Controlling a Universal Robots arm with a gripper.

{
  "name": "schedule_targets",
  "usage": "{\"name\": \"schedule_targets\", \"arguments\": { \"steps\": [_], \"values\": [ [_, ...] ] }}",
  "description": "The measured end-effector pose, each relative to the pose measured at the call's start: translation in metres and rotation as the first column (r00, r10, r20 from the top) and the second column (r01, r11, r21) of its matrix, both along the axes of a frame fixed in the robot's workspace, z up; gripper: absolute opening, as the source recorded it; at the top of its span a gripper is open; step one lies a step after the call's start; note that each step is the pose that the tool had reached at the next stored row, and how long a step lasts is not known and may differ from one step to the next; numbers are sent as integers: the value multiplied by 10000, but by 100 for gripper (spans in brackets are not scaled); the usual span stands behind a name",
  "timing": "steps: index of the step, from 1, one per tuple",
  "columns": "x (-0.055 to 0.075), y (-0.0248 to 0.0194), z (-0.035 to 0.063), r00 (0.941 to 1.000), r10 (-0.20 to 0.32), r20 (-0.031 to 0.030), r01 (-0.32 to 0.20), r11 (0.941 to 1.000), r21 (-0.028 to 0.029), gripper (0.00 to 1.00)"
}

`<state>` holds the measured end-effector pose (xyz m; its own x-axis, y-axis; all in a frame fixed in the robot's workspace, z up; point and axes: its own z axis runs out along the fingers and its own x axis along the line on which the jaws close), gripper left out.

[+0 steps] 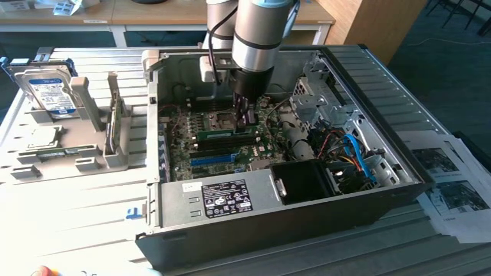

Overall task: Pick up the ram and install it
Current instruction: 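Insert the ram into the slot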

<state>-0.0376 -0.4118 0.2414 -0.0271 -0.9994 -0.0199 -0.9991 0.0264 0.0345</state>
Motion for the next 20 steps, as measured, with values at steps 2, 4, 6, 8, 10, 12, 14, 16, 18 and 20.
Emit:
{"name": "schedule_targets", "arguments": {
  "steps": [2, 4, 6, 8, 10, 12, 14, 16, 18, 20],
  "values": [
    [1, -12, 0, 10000, 0, 0, 0, 10000, 0, 12],
    [2, -23, 0, 10000, 0, 0, 0, 10000, 0, 12],
    [2, -30, 0, 10000, -1, 0, 1, 10000, 0, 12],
    [3, -30, 0, 10000, -2, 0, 2, 10000, 0, 12],
    [3, -30, 0, 10000, 0, 0, 0, 10000, 0, 12],
    [11, -31, 0, 10000, 2, -1, -2, 10000, 0, 12],
    [24, -31, 0, 10000, 0, 0, 0, 10000, 0, 12],
    [25, -31, 0, 10000, -1, -1, 1, 10000, 0, 12],
    [25, -31, 0, 10000, -1, 0, 1, 10000, 0, 12],
    [25, -33, -6, 10000, -1, 0, 1, 10000, 1, 12]
  ]
}}
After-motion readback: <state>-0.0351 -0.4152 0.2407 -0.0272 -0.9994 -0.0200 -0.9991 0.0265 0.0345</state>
